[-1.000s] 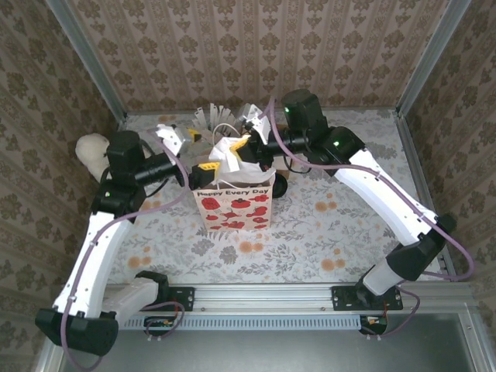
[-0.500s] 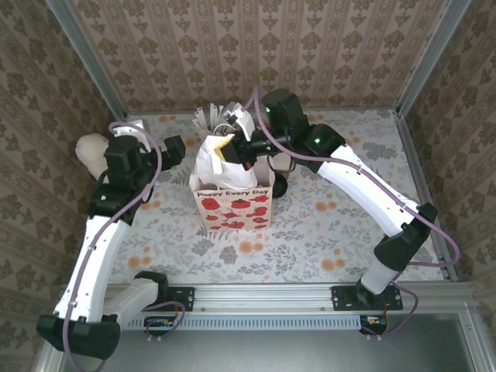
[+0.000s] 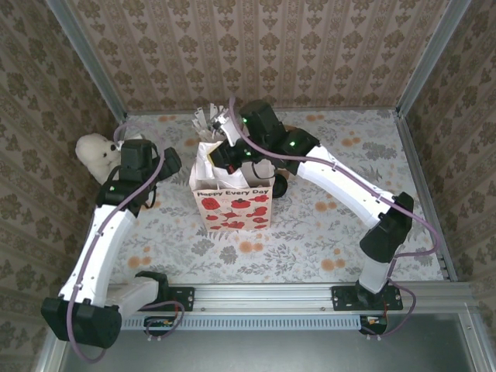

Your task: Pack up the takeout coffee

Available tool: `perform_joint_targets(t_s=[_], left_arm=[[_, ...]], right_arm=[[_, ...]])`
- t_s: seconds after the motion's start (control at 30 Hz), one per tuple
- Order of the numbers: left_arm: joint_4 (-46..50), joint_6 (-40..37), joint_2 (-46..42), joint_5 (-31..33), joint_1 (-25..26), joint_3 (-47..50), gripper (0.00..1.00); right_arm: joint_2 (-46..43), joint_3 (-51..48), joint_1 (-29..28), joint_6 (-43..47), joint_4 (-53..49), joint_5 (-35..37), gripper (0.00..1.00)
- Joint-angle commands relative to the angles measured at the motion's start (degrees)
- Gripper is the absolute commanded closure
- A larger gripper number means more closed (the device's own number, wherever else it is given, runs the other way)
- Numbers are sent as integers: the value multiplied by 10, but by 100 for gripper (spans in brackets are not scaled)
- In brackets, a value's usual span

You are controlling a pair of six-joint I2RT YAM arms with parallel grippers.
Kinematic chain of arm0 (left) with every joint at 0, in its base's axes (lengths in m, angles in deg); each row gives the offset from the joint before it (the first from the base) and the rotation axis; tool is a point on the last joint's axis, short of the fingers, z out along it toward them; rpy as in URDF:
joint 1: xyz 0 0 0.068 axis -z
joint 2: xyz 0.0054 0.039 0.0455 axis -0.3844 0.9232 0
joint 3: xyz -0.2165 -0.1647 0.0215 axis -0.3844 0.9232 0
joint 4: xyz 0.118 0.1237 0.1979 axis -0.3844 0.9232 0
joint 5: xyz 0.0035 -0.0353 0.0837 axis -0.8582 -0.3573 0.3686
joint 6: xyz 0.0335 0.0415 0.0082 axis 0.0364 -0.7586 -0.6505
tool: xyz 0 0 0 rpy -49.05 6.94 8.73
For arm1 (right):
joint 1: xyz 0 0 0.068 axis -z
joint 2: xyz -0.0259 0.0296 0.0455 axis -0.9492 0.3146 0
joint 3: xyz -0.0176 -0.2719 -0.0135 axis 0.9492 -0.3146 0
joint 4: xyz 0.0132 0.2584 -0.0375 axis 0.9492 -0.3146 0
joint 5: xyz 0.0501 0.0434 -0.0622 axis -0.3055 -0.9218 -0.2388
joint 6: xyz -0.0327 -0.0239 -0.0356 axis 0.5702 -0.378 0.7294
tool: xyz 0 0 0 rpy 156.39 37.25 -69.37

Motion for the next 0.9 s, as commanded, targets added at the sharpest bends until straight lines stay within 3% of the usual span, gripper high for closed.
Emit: perform_joint_targets(t_s=[0.0,0.2,0.33,0.5,0.7,0.87], left_arm=[[60,-11,-27,32,-15,11,0],[88,2,-31,22,-30,43,0],[57,57,-39,-1,-32,88,0],[36,88,-18,-33,-35,106,0],[20,102,-18,-58,-37,118,0],[-11,117,-36,-114,-36,146,0]], right_arm=[[-19,-2,-8,7,-34,36,100],[18,68,-7,143,-143,-18,99],[66,133,-7,204,-214,36,100],[121,214,-7,263,-294,35,100],[154,261,-9,261,-322,57,100],[184,297,-12,194,-340,66,100]])
